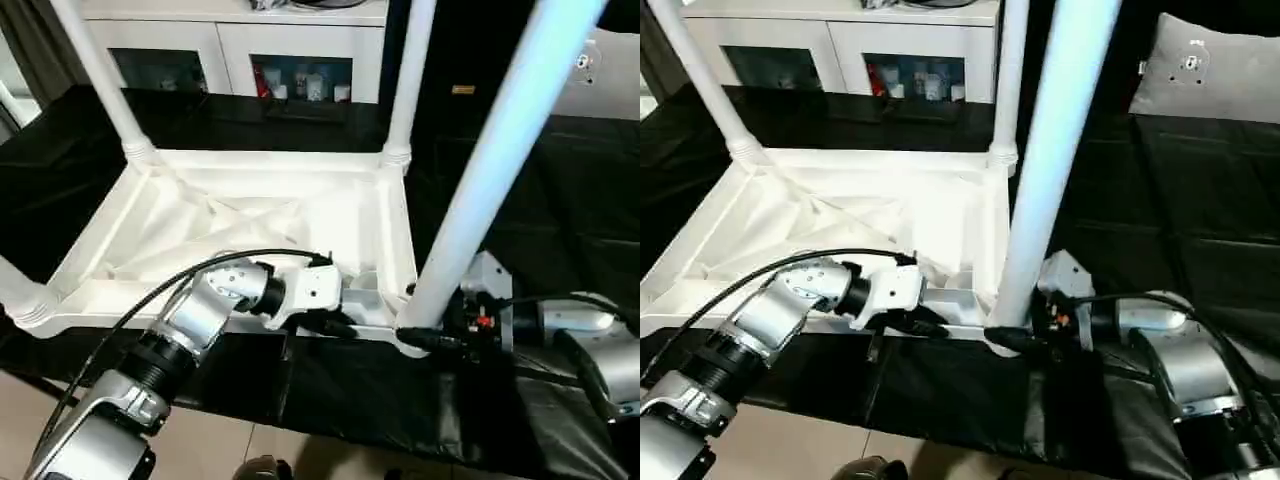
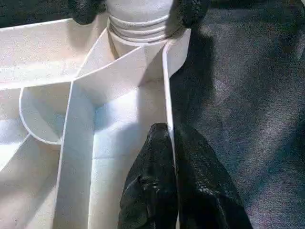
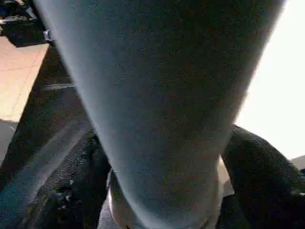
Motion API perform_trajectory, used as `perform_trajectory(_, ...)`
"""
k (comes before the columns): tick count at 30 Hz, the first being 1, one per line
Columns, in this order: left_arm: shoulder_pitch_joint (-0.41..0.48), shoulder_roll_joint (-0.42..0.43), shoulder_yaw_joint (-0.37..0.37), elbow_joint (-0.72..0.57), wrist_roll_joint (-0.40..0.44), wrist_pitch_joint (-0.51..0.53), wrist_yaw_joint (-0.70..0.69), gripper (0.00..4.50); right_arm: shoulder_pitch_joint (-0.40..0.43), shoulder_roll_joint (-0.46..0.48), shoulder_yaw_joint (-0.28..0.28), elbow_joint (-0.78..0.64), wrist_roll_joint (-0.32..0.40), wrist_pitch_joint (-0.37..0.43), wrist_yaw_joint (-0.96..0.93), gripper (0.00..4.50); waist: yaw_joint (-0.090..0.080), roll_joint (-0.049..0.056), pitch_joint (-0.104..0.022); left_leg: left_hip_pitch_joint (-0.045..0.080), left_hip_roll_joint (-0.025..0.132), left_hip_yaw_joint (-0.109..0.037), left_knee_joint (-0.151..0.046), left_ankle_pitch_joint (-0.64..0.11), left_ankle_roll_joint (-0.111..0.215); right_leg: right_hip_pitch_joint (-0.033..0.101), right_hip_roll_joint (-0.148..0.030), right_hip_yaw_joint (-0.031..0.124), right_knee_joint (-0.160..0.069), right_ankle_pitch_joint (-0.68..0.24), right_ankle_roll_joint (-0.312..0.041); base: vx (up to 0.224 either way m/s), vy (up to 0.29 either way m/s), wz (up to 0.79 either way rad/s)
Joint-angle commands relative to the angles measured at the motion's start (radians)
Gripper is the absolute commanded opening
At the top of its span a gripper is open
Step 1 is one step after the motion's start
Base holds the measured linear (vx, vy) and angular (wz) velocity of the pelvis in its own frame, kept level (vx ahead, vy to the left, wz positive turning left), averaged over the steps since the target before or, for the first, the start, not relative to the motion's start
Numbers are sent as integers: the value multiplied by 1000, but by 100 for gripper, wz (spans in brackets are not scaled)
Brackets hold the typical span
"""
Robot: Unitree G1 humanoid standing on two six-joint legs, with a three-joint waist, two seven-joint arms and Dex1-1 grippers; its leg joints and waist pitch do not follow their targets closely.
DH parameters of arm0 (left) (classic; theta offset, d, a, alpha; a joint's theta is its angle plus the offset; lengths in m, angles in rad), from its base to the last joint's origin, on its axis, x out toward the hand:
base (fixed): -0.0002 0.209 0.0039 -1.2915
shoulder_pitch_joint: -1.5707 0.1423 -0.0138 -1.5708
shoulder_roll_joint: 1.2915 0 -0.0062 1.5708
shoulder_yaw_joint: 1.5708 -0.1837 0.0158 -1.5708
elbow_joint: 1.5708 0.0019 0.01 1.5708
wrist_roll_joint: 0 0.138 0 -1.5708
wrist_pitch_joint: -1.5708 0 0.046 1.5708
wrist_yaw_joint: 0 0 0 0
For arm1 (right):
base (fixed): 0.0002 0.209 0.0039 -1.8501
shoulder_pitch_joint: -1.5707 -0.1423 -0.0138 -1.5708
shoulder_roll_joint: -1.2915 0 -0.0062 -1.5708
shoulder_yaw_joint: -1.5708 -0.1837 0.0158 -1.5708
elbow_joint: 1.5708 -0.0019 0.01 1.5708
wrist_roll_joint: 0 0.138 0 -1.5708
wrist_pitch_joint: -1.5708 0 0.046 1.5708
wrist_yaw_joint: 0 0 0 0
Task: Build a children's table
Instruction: Rotate leg to tighten
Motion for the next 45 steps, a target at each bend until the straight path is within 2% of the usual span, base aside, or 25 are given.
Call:
perform_trajectory(1,7,12,-36,-3,5,-19,-44,0,4,-5,5,-15,24,4,13,325,-1,-19,-65,14,61,-16,-62,-146,122,54,-74,45,-54,-173,-245,0,0,0)
perform_trajectory(7,8,9,-31,2,6,-21,-47,0,14,-2,5,-19,33,15,28,273,2,-21,-65,13,61,-16,-61,-132,130,54,-74,44,-53,-167,-245,0,0,0)
perform_trajectory(10,11,7,-27,1,3,-14,-40,0,21,1,9,-24,38,20,29,266,1,-24,-64,12,61,-15,-62,-140,126,54,-74,44,-55,-187,-239,0,0,0)
perform_trajectory(11,12,6,-23,0,0,-8,-35,0,23,2,11,-25,37,20,27,265,2,-22,-64,14,61,-15,-62,-141,125,53,-74,44,-55,-191,-239,0,0,0)
perform_trajectory(14,29,-20,13,-23,-25,72,30,0,25,36,12,-38,36,85,-55,264,0,-22,-62,12,60,-15,-63,-144,118,54,-73,44,-55,-199,-237,0,0,0)
perform_trajectory(17,40,-45,28,-45,-20,126,89,0,11,82,6,-35,1,118,-167,263,-10,-22,-52,12,57,-17,-72,-194,90,50,-72,43,-66,-297,-216,0,0,0)
perform_trajectory(18,47,-85,52,-64,-24,180,163,0,-2,144,-8,-43,-9,159,-273,263,-12,-22,-51,15,55,-17,-73,-212,82,48,-73,43,-73,-336,-204,0,0,0)
perform_trajectory(19,47,-99,59,-67,-21,197,191,0,-6,161,-12,-44,-11,169,-300,263,-23,-19,-47,15,53,-21,-77,-246,52,50,-75,42,-80,-411,-180,0,0,0)
perform_trajectory(21,46,-125,73,-71,-14,229,245,0,-12,193,-17,-47,-14,187,-349,263,-33,-21,-44,16,52,-24,-83,-273,36,49,-72,42,-84,-450,-155,0,0,0)
perform_trajectory(22,47,-178,91,-88,-4,276,334,0,-24,252,-14,-45,-41,206,-441,263,-40,-24,-45,20,52,-23,-84,-290,30,46,-72,43,-88,-461,-147,0,0,0)
perform_trajectory(24,46,-209,103,-92,4,305,391,0,-32,283,-18,-39,-52,225,-493,263,-47,-21,-44,19,50,-25,-85,-292,24,46,-71,42,-88,-458,-149,0,0,0)
perform_trajectory(25,45,-267,111,-103,14,354,471,0,-54,341,-36,-15,-80,258,-607,262,-58,-29,-44,16,47,-24,-84,-281,26,46,-70,43,-87,-453,-147,0,0,0)
perform_trajectory(27,40,-325,109,-107,51,395,573,0,-80,400,-61,17,-110,291,-735,262,-67,-27,-44,17,45,-25,-82,-272,25,45,-70,42,-91,-453,-148,0,0,0)
perform_trajectory(28,40,-357,106,-111,63,413,609,0,-91,424,-73,30,-120,300,-784,262,-67,-24,-45,17,45,-25,-81,-267,27,46,-70,43,-91,-448,-145,0,0,0)
perform_trajectory(30,41,-379,104,-115,70,427,634,0,-98,442,-81,39,-128,308,-818,262,-68,-25,-46,15,43,-23,-79,-251,40,46,-70,44,-93,-423,-142,0,0,0)
perform_trajectory(31,40,-397,94,-115,76,428,646,0,-101,444,-76,43,-143,290,-832,262,-68,-18,-50,12,43,-22,-78,-225,48,48,-68,45,-88,-378,-148,0,0,0)
perform_trajectory(32,40,-409,87,-117,83,433,656,0,-102,448,-73,43,-157,281,-843,262,-68,-23,-52,13,44,-19,-74,-206,56,47,-66,45,-87,-327,-158,0,0,0)
perform_trajectory(33,40,-416,85,-117,87,429,663,0,-99,461,-93,36,-131,263,-832,262,-66,-22,-55,13,42,-16,-71,-189,68,49,-66,46,-84,-283,-171,62,-22,6)
perform_trajectory(35,42,-406,85,-122,90,436,660,0,-94,471,-112,18,-102,270,-818,318,-61,-23,-58,7,40,-16,-68,-143,92,57,-67,45,-76,-227,-184,0,0,0)
perform_trajectory(37,45,-399,84,-128,96,439,656,0,-91,474,-116,10,-101,275,-820,335,-58,-16,-62,6,43,-18,-66,-109,111,58,-65,42,-70,-172,-203,0,0,0)
perform_trajectory(39,55,-375,90,-137,99,440,645,0,-82,467,-122,3,-104,251,-816,350,-58,-16,-63,6,45,-18,-66,-108,115,59,-66,41,-66,-150,-213,0,0,0)
perform_trajectory(41,56,-348,86,-136,96,420,622,0,-76,449,-122,1,-102,222,-803,374,-59,-18,-64,6,46,-18,-66,-110,118,60,-65,40,-65,-139,-221,0,0,0)
perform_trajectory(45,58,-298,85,-129,85,360,564,0,-60,404,-126,-2,-108,155,-736,409,-57,-17,-61,6,47,-18,-68,-143,110,59,-67,40,-70,-195,-209,0,0,0)
